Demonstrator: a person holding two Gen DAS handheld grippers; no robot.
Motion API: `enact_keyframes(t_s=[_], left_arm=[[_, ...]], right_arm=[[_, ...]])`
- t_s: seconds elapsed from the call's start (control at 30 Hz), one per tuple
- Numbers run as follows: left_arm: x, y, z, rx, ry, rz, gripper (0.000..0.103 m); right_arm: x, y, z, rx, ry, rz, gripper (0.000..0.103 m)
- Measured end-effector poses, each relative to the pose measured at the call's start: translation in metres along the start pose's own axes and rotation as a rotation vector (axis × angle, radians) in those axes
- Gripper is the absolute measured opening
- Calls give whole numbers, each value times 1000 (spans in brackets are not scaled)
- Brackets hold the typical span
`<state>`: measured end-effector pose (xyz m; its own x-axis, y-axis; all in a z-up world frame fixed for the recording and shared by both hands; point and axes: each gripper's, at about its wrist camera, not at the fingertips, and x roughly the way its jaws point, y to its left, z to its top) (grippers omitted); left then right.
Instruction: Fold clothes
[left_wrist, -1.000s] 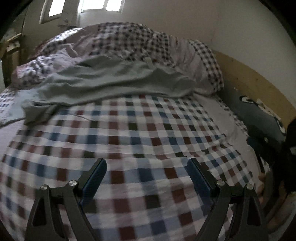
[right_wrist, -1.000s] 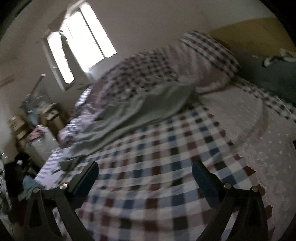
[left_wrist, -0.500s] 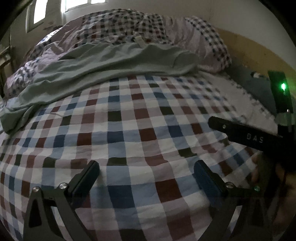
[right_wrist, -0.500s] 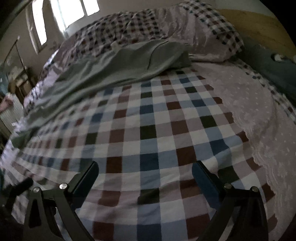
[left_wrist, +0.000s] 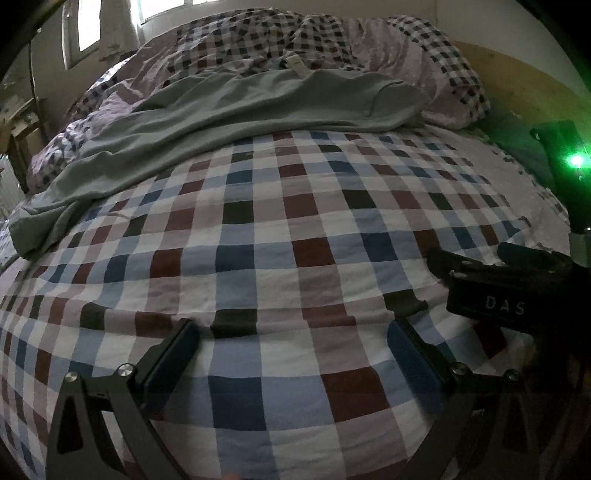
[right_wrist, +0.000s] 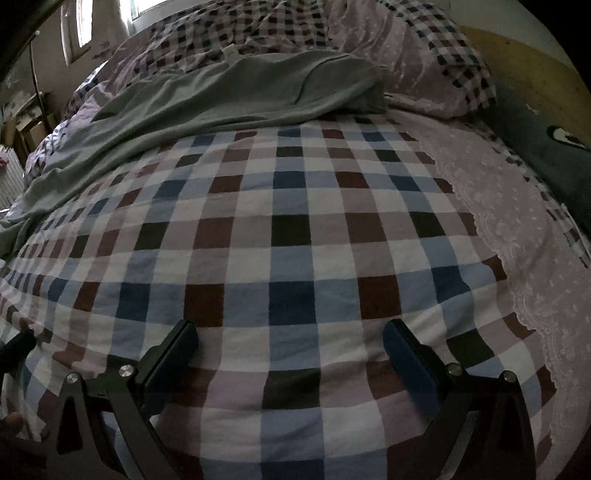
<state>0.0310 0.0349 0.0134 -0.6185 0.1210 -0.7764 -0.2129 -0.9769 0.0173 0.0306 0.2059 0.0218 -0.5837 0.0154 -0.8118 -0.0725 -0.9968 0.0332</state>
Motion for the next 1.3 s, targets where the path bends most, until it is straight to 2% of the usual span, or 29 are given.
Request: enact_keyframes(t_s=[1.3], left_arm=[[3, -3, 0, -26, -3, 21, 103]], right_arm=[[0, -2, 1, -20, 2, -2, 103]])
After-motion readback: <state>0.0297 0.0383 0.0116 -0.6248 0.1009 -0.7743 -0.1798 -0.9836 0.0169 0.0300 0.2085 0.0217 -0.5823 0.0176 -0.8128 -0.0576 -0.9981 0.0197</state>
